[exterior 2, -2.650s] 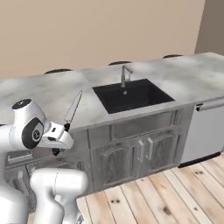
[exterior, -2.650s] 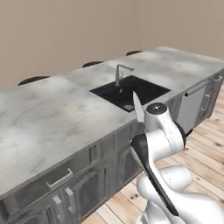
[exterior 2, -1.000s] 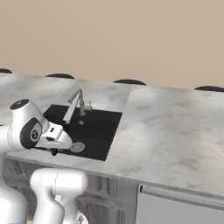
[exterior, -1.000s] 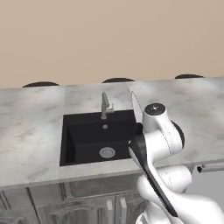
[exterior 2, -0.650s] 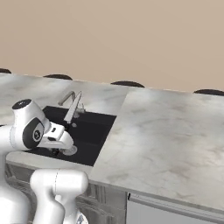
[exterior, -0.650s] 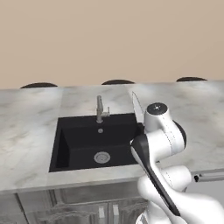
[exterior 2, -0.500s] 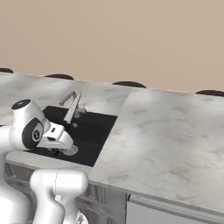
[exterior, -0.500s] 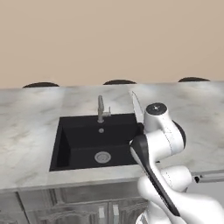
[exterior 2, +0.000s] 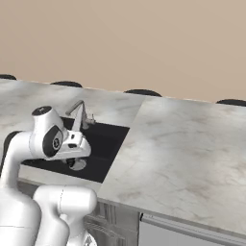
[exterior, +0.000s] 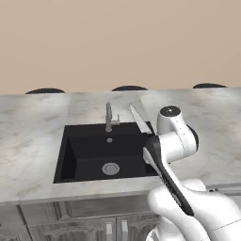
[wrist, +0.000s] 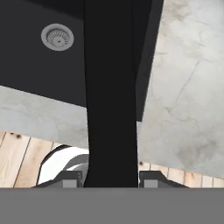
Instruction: Move the cutting board and knife to the sink. Then move spray from the cabinet to the counter.
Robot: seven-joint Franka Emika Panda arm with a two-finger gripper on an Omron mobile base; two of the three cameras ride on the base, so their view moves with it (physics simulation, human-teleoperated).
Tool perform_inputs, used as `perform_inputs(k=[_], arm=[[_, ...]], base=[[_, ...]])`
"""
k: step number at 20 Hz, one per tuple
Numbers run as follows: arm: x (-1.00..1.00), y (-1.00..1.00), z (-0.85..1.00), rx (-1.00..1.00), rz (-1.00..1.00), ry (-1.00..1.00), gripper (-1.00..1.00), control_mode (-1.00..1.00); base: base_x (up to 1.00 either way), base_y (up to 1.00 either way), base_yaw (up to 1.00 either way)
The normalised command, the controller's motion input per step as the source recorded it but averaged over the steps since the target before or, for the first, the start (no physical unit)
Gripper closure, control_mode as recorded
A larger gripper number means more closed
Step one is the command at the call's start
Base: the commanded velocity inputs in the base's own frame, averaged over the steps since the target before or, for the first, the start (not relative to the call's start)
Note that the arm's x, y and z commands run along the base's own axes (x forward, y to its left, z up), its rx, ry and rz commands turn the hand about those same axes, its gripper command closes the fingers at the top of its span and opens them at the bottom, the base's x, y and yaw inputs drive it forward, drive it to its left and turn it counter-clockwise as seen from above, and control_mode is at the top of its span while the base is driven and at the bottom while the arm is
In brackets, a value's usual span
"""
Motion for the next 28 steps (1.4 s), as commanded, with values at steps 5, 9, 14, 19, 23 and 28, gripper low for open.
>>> perform_inputs(k=[5, 9, 14, 19, 23, 28], arm=[[0.34, -0.06, 0.00, -0.05, 0.23, 0.32, 1.00, -1.00], [0.31, -0.01, 0.00, -0.07, 0.19, 0.38, 1.00, -1.00], [0.50, 0.00, 0.00, -0.09, 0.20, 0.39, 1.00, -1.00], [0.57, 0.00, -0.02, -0.10, 0.24, 0.36, 1.00, -1.00], [0.36, -0.01, -0.01, -0.02, 0.17, 0.06, 1.00, -1.00], [0.26, -0.08, -0.11, 0.01, 0.14, 0.00, 1.00, -1.00]], base=[[0.00, 0.00, 0.00], [0.00, 0.00, 0.00], [0.00, 0.00, 0.00], [0.00, 0.00, 0.00], [0.00, 0.00, 0.00], [0.00, 0.00, 0.00]])
